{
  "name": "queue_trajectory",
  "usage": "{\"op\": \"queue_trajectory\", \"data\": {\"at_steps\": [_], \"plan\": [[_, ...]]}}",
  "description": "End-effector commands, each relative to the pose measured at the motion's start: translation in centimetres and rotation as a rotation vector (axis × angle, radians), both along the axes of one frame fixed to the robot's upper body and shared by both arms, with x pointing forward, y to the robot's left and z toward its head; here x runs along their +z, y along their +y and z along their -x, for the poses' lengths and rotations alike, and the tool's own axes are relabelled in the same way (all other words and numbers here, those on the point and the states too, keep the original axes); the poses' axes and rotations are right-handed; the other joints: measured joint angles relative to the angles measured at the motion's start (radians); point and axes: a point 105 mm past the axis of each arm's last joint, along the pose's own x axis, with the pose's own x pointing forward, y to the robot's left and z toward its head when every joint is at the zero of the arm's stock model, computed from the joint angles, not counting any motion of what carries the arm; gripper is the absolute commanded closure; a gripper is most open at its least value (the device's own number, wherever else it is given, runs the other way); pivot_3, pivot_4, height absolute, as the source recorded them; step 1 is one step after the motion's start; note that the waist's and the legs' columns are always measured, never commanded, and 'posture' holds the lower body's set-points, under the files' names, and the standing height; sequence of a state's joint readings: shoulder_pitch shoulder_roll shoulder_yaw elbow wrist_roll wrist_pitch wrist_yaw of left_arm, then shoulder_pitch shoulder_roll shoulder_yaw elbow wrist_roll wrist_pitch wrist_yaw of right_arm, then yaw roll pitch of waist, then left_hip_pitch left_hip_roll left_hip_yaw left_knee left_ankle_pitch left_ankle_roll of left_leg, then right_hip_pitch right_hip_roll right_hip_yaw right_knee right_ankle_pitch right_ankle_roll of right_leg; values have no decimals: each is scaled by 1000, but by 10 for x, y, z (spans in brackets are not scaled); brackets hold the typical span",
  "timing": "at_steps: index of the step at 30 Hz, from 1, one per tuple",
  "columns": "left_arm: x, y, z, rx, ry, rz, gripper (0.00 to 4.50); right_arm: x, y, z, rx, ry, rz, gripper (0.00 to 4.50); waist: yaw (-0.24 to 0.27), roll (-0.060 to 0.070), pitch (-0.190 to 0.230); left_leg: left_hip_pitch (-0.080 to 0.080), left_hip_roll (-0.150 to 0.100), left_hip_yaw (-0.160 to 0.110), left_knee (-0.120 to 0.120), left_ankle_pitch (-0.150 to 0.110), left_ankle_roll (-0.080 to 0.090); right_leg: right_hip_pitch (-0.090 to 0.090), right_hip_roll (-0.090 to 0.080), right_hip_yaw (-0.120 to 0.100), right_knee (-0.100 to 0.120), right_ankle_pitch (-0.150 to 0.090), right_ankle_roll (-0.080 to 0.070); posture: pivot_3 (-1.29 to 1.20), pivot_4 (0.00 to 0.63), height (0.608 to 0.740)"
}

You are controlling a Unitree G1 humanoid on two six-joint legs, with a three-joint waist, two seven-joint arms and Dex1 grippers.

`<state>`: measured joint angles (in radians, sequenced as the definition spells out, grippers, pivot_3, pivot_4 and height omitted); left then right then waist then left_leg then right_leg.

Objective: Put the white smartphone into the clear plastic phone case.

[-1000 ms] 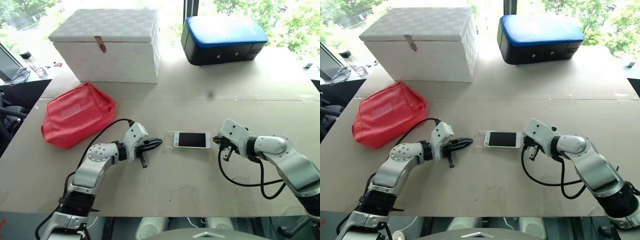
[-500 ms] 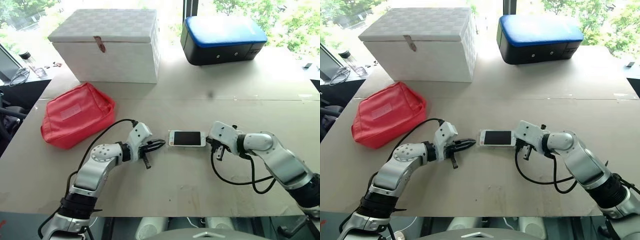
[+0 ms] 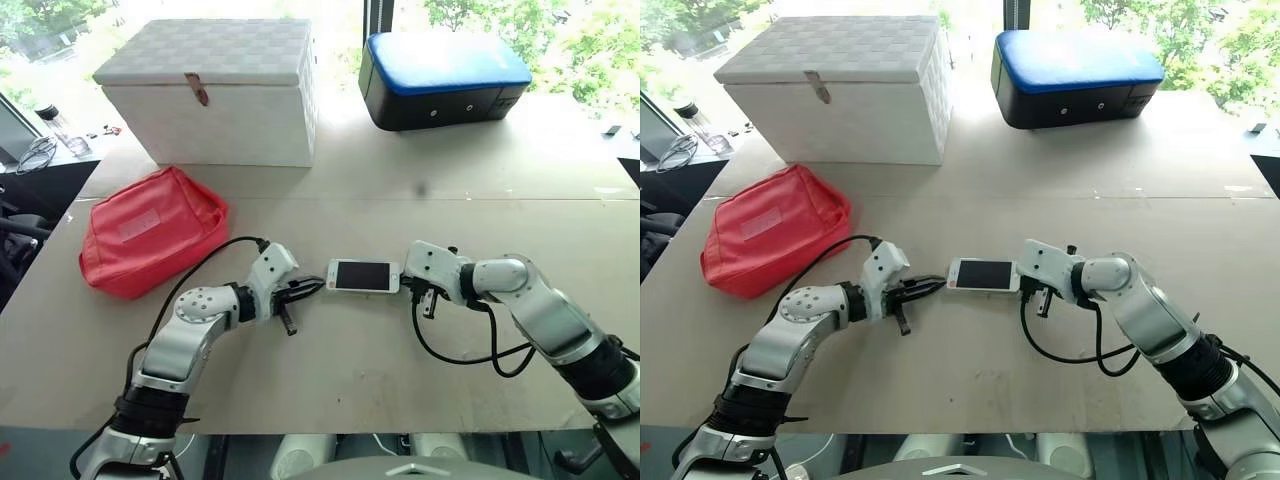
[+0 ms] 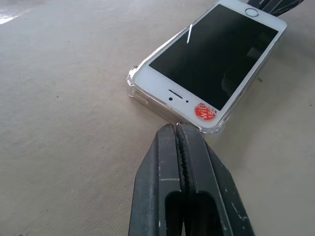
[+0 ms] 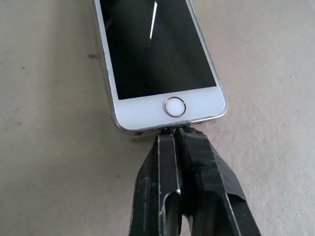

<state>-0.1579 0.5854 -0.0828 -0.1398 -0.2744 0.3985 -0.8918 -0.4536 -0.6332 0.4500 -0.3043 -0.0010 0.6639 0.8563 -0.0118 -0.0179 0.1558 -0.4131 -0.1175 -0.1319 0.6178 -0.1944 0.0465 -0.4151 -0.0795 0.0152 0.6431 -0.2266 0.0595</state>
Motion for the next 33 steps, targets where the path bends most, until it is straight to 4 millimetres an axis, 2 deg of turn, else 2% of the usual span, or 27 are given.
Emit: {"op": "queue_trajectory", "data": {"at_steps": [1,4,8,12,16,21,27,33], "plan": [[10,-20,12,-107,-18,48,4470,9,17,3,79,-44,-42,4500,-2,0,0,0,0,0,0,0,0,0,0,0,0,0,0,0,150,740],[10,-14,12,-93,-15,49,4470,8,6,-4,40,-72,-14,4500,-1,0,0,0,0,0,0,0,0,0,0,0,0,0,0,0,150,740],[14,7,5,-49,-28,49,4470,12,-19,-9,-22,-58,-2,4500,4,0,0,0,0,0,0,0,0,0,0,0,0,0,0,0,150,740],[31,19,2,-80,-45,91,4470,22,-32,-8,-64,-14,-69,4500,6,0,0,0,0,0,0,0,0,0,0,0,0,0,0,0,150,740],[45,9,1,-139,-43,146,4470,31,-31,-10,-77,-1,-120,4500,5,0,0,-1,0,0,0,0,0,0,0,0,0,0,0,0,150,740],[37,-23,-6,-194,-30,144,4470,51,-7,-14,-76,60,-274,4500,0,0,0,-1,0,0,0,0,0,0,0,0,0,0,0,0,150,740],[16,-36,-18,-186,-3,78,4470,38,5,-18,-74,112,-235,4500,1,0,0,-1,0,0,0,2,-4,0,0,0,0,0,0,0,150,740],[1,-37,-19,-182,43,21,4470,-5,3,-19,-149,283,-80,4500,-2,0,-2,0,0,1,1,2,-4,0,0,1,1,0,0,0,150,740]]}}
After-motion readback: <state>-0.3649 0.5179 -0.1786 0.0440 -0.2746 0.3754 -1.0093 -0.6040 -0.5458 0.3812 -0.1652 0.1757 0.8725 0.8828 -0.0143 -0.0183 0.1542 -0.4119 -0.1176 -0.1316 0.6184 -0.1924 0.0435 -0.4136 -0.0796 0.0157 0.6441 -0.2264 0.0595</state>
